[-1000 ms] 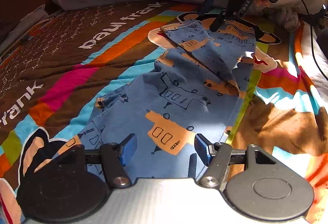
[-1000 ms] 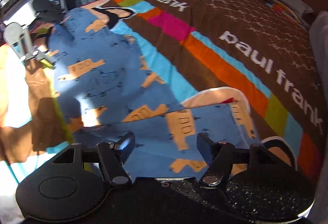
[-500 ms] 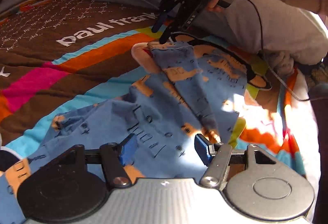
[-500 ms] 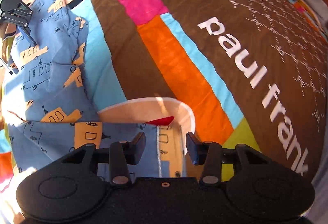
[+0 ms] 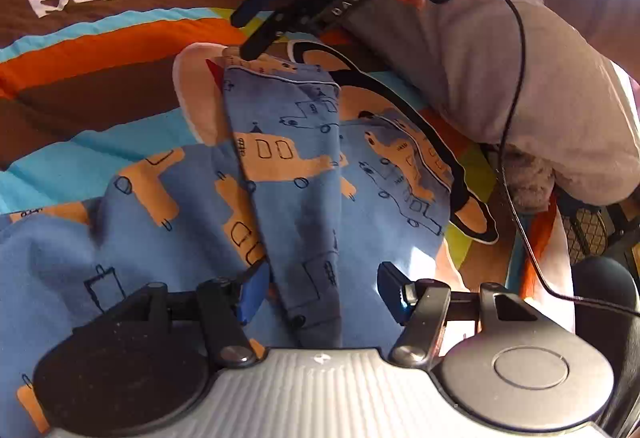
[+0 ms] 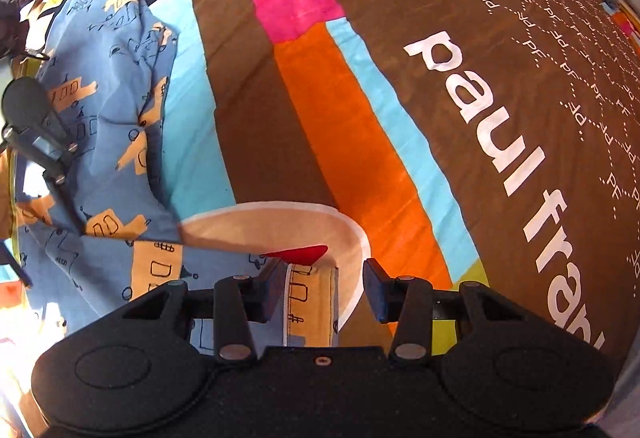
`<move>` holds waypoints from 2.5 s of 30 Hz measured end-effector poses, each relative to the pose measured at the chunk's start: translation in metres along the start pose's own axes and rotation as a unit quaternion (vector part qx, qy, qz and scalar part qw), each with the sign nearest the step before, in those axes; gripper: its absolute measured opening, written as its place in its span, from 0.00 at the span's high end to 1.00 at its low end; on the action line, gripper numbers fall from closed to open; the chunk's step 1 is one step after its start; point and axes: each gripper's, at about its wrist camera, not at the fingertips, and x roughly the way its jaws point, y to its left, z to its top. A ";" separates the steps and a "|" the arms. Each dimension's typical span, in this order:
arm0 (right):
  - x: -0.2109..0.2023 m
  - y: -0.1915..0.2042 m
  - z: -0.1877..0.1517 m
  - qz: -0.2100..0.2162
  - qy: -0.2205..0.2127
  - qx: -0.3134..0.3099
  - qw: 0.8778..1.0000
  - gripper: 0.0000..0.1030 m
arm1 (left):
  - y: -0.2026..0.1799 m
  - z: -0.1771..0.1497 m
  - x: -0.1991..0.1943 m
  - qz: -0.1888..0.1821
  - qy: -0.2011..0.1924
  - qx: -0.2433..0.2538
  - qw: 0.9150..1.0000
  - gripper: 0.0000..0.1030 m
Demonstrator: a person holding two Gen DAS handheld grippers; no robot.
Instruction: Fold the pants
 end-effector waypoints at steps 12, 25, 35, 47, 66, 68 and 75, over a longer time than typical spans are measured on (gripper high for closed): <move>-0.003 0.015 0.000 -0.005 0.026 -0.121 0.992 0.62 | 0.021 0.011 0.011 -0.104 -0.021 -0.080 0.991 0.27; 0.046 0.042 0.034 0.012 0.167 -0.360 0.918 0.72 | 0.030 0.012 0.015 -0.084 -0.015 -0.088 0.992 0.33; 0.042 0.054 0.036 0.020 0.194 -0.408 0.892 0.93 | 0.030 0.013 0.017 -0.085 -0.023 -0.092 0.992 0.35; -0.058 0.087 -0.040 -0.046 0.162 -0.425 0.889 0.94 | 0.037 0.011 0.014 -0.107 -0.045 -0.116 0.986 0.77; -0.091 0.156 -0.113 -0.035 0.173 -0.361 0.916 0.94 | -0.064 -0.007 0.007 -0.008 -0.026 0.067 0.997 0.94; -0.090 0.164 -0.122 -0.033 0.176 -0.356 0.917 0.94 | -0.066 -0.011 0.006 -0.004 -0.028 0.068 0.997 0.94; -0.096 0.172 -0.127 -0.042 0.160 -0.336 0.927 0.95 | -0.084 -0.021 0.009 0.039 -0.023 0.129 0.991 0.92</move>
